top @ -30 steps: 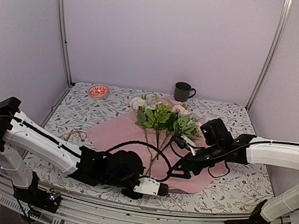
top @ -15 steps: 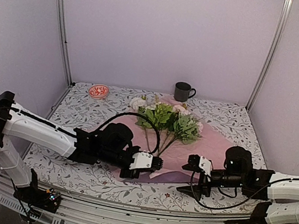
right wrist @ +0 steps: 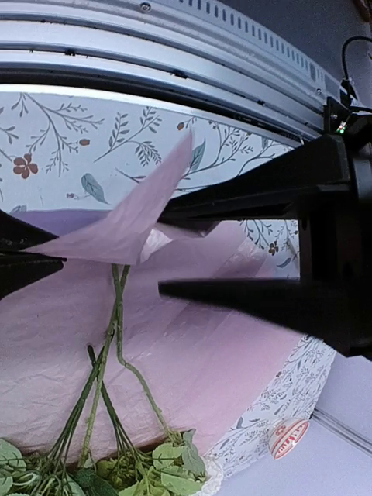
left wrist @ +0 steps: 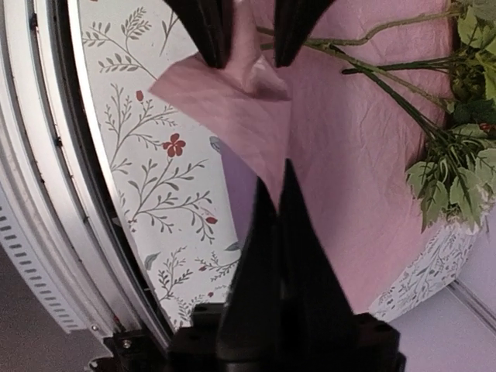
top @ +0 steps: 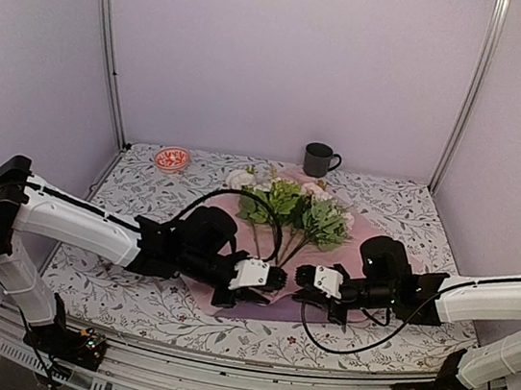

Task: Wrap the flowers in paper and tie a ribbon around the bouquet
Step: Fold the bottom corner of the flattened wrapping paper at the center of the board.

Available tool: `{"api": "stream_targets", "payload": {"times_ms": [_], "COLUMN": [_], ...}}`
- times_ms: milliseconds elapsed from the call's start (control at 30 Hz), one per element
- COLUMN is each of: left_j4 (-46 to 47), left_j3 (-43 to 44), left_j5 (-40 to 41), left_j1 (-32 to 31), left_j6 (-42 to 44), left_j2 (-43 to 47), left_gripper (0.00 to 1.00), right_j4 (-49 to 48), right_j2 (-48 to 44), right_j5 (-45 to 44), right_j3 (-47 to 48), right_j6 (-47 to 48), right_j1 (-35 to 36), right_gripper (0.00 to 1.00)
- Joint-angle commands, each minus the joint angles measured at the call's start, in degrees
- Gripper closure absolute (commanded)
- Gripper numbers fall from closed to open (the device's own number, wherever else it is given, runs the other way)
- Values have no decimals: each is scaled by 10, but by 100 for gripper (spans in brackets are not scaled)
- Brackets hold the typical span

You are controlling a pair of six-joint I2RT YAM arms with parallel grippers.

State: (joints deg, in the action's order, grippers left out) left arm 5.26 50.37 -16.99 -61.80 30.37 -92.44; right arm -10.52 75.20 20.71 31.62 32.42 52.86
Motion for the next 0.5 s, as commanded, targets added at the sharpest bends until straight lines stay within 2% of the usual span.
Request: {"api": "stream_targets", "payload": {"times_ms": [0,133,200,267,367,467], "left_j4": [35,108,133,156,168,123], "left_j3": [-3,-108,-148,-163,-151,-84], "left_j5": [20,-31,-41,-9,83,176], "left_j1": [43,67,67,65,67,59], "left_j6": [-100,-117,-123,-144,-161,-177], "left_j2": [47,133,151,138,90,51], "left_gripper": [51,33,24,23,25,36], "right_j4": [7,-19,-69,-118,-123,-120], "right_j2": [-32,-19,-1,31,112,174], "right_j5": [114,162,178,196,201,204], "right_j3": [-8,-12,-6,10,61,92], "right_j6": [-116,-201,-264,-298,-301,-330], "right_j1": [-9,-92,-133,-154,-171,-199], "right_gripper": [100,100,100,100,100,100]}}
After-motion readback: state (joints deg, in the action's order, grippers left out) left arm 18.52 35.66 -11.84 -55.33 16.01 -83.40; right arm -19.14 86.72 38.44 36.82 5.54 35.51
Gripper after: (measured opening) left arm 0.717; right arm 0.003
